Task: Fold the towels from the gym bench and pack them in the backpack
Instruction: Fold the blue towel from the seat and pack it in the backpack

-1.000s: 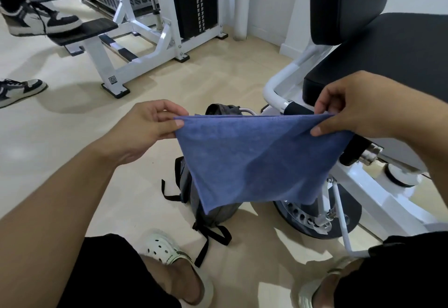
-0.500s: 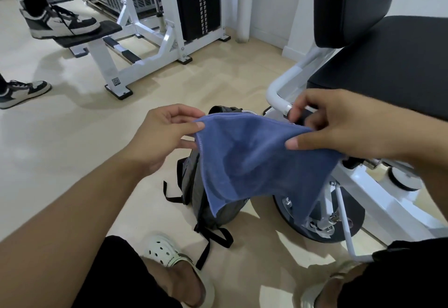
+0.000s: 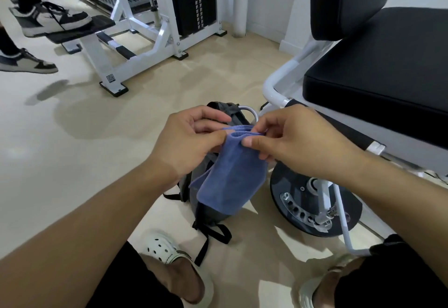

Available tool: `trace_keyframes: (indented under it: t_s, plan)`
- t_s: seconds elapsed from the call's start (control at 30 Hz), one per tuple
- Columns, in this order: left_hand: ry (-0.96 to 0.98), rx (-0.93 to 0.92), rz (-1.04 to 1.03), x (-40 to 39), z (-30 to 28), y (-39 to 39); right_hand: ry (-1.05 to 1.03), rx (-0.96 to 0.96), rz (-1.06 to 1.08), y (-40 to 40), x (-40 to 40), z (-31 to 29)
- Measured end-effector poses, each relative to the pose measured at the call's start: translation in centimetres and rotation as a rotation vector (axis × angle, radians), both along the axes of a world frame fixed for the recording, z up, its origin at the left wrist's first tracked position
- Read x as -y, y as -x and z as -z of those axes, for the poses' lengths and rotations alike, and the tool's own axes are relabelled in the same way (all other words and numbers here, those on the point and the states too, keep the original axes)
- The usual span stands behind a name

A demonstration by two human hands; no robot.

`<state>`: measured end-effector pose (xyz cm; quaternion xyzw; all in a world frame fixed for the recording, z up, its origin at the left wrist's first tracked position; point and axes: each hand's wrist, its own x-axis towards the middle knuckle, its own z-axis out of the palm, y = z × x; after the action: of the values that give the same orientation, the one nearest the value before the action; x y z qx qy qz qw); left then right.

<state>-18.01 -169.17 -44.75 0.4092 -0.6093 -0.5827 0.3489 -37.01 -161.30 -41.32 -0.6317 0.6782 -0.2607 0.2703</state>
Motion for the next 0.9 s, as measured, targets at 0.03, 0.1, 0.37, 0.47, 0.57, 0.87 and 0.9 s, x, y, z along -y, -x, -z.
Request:
trace_keyframes:
  t_s: [0.03,0.1,0.37,0.47,0.57,0.87,0.9]
  plan:
    - [-0.004,-0.004,0.003,-0.1,-0.1,0.0,0.024,-0.044,0.012,0.0,0.0,0.0]
    - [-0.022,-0.02,0.007,-0.3,-0.2,0.1,0.062,-0.115,0.025,0.0,0.1,0.1]
    - [-0.035,-0.049,0.026,-0.7,-0.2,0.2,0.121,-0.227,0.026,0.0,0.3,0.8]
    - [-0.028,-0.051,0.032,-0.9,-0.2,0.3,0.142,-0.247,0.039,0.0,0.3,0.9]
    - [-0.003,-0.03,0.071,-1.0,-0.4,0.3,0.159,-0.259,0.059,-0.1,0.3,1.1]
    - [0.093,-0.027,-0.034,1.4,-1.1,-1.4,0.084,-0.437,-0.085,0.9,0.5,0.3]
    - [0.1,-0.013,-0.054,1.7,-1.2,-1.7,0.087,-0.427,-0.066,1.0,0.5,0.3]
